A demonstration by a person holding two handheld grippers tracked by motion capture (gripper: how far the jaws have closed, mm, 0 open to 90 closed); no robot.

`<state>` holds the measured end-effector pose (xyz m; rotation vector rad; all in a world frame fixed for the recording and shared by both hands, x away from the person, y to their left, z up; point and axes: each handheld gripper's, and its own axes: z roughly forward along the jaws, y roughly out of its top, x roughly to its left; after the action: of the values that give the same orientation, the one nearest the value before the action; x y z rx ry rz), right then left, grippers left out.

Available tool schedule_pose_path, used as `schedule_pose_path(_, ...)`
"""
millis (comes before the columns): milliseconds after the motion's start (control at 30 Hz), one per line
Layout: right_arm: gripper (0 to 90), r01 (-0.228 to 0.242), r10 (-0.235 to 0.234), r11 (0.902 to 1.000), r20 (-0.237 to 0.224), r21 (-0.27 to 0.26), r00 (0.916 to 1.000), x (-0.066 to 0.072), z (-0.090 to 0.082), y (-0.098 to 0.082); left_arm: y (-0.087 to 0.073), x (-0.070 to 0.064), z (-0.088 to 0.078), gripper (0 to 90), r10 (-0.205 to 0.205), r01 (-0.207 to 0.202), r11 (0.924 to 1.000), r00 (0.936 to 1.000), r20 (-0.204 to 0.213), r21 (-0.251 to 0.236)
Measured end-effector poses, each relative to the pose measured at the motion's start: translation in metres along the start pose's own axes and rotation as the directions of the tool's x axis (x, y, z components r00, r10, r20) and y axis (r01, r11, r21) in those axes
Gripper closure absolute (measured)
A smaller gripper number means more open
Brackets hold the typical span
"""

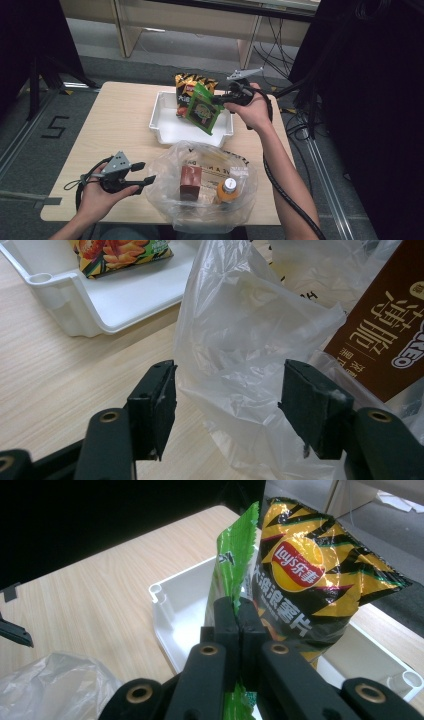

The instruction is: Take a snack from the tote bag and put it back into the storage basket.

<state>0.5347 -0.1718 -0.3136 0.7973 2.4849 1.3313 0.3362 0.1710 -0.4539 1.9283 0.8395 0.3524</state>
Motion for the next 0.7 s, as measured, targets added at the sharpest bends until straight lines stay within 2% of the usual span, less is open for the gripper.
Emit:
schedule_pose_path(33,90.0,-0.002,0.002,0.9999,-0.001,0.016,1.0,0.0,0.0,0.0,0.0,0.0,0.0,38.4,0.0,0.0,1.0,1.0,0.0,-0.001)
schedule_pose_path(200,90.0,-0.003,0.003,0.9999,0.007,0.014,1.0,-0.002,0.008,0.001,0.0,0.0,0.0,38.4,0.001,-0.001,1.0,1.0,0.001,-0.001)
schedule_pose_path(300,90.0,-0.006,0.006,0.9994,0.007,0.034,1.0,-0.003,0.01,0.002,0.0,0.0,0.0,38.5,0.0,0.0,1.0,1.0,0.002,0.0)
schedule_pose_path(367,90.0,0.017,-0.017,0.9995,0.006,0.027,0.9998,-0.005,0.013,0.001,0.0,0.0,0.0,38.4,-0.003,0.003,1.0,1.0,0.002,0.0)
schedule_pose_path(400,90.0,-0.004,0.004,0.9997,0.009,0.025,1.0,-0.004,0.014,0.001,0.0,0.0,0.0,38.4,-0.004,0.004,1.0,1.0,0.002,0.0)
schedule_pose_path(533,90.0,-0.006,0.005,0.999,0.009,0.044,0.9999,-0.006,0.018,0.001,0.0,0.0,0.0,38.5,-0.002,0.002,1.0,1.0,0.003,0.0)
schedule_pose_path(567,90.0,0.01,-0.011,0.9989,0.012,0.046,0.9999,-0.007,0.019,0.002,0.0,0.0,0.0,38.4,-0.003,0.003,1.0,1.0,0.003,-0.001)
schedule_pose_path(700,90.0,-0.003,0.002,0.998,0.015,0.063,0.9999,-0.008,0.025,0.001,0.0,0.0,0.0,38.4,-0.003,0.003,1.0,1.0,0.004,-0.001)
